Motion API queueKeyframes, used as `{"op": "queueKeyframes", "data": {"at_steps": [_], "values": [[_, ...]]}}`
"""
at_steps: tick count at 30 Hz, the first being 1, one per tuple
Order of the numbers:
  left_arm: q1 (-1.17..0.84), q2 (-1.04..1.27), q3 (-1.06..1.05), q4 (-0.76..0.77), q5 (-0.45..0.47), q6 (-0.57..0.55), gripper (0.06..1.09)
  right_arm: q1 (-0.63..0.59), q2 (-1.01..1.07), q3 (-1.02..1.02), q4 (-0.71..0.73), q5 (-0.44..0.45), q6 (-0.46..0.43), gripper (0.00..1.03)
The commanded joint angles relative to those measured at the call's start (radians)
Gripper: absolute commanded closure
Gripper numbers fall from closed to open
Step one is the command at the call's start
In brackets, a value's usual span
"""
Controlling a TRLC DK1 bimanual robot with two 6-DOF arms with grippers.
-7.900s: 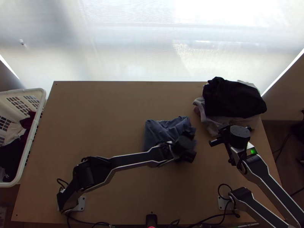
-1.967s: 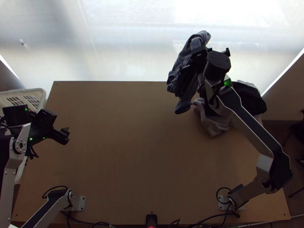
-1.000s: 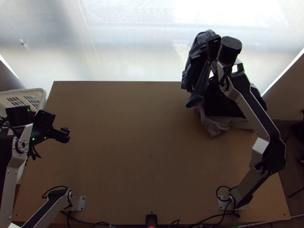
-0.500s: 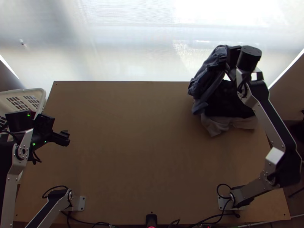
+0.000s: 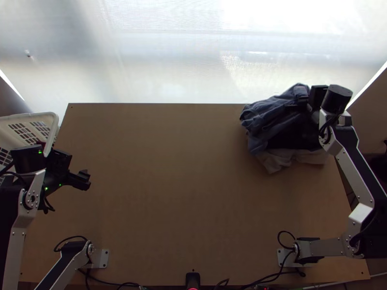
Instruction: Fold the t-shirt
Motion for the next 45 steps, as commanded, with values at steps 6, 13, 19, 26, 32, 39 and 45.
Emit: {"op": "queueKeyframes", "data": {"at_steps": [6, 13, 19, 26, 32, 39, 45], "values": [[-0.035, -0.003, -0.014, 0.006, -0.035, 0.002, 0.11, -0.199, 0.007, -0.155, 0.108, -0.076, 0.004, 1.0], [-0.043, 0.005, -0.014, 0.008, -0.043, 0.007, 0.11, -0.299, 0.01, -0.2, 0.161, -0.099, 0.0, 1.0], [-0.052, 0.011, -0.018, 0.015, -0.058, 0.012, 0.11, -0.327, 0.02, -0.243, 0.176, -0.123, -0.04, 1.0], [-0.067, 0.019, -0.02, 0.025, -0.062, 0.008, 0.11, -0.34, 0.062, -0.261, 0.207, -0.123, -0.077, 1.0], [-0.067, 0.017, -0.028, 0.025, -0.062, 0.007, 0.11, -0.35, 0.1, -0.267, 0.225, -0.122, -0.095, 0.92], [-0.067, 0.017, -0.035, 0.025, -0.062, 0.007, 0.11, -0.365, 0.132, -0.266, 0.227, -0.12, -0.095, 0.48], [-0.067, 0.017, -0.038, 0.025, -0.064, 0.008, 0.11, -0.374, 0.154, -0.257, 0.225, -0.116, -0.103, 0.04]]}}
